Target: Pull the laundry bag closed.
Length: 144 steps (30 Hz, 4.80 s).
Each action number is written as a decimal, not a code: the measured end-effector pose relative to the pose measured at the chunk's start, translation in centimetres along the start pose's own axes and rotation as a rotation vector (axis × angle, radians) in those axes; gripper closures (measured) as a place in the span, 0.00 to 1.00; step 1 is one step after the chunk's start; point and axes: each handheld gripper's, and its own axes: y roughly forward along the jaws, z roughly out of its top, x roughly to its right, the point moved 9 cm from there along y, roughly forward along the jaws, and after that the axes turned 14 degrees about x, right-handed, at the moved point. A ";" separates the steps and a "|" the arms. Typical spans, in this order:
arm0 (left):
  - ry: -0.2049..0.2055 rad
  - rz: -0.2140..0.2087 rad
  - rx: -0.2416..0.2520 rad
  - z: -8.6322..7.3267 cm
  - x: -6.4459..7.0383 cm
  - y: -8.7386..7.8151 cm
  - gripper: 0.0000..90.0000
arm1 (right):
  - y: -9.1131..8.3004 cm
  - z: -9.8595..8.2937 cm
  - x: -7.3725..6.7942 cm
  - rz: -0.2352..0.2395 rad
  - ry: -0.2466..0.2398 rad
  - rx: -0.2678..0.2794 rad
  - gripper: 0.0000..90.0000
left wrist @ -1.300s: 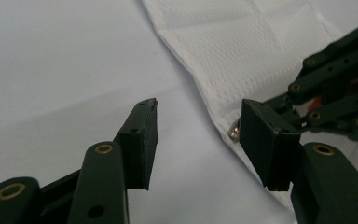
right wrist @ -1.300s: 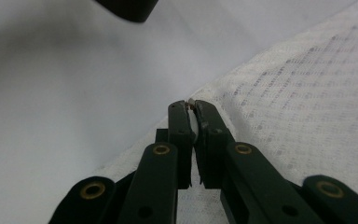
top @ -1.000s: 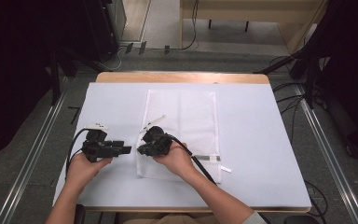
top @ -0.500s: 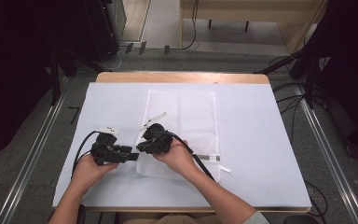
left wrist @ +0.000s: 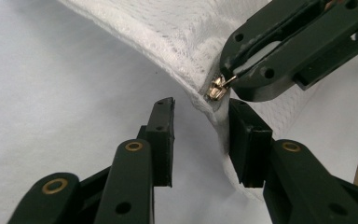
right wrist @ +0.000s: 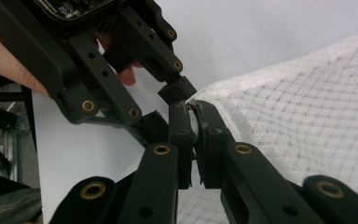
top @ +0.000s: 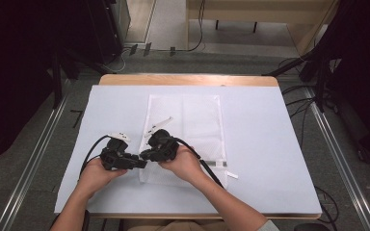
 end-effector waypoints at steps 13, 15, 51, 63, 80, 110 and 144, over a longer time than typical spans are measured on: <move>0.043 -0.006 0.004 0.0 0.2 0.0 0.92 | 0.0 -0.2 -0.1 0.022 0.005 -0.008 0.97; 0.041 -0.005 0.001 0.0 0.1 0.0 0.96 | 0.2 -0.3 -0.1 0.023 0.006 -0.008 0.97; 0.035 -0.017 -0.019 -0.1 0.2 -0.4 0.99 | -0.3 -2.0 1.4 0.019 -0.009 -0.019 0.98; 0.031 -0.037 -0.015 -0.1 0.2 -0.7 0.98 | -1.2 -2.5 2.2 0.010 -0.014 -0.011 0.98; 0.039 -0.042 -0.004 -0.2 0.0 -1.0 0.98 | -2.3 -3.1 2.8 -0.006 -0.035 -0.024 0.98; 0.044 -0.062 -0.018 -0.5 0.2 -1.2 0.98 | -4.9 -4.3 4.4 -0.037 -0.017 -0.038 0.98; 0.027 -0.080 -0.031 -0.8 0.3 -1.2 0.98 | -8.3 -6.2 6.7 -0.091 0.030 -0.037 0.98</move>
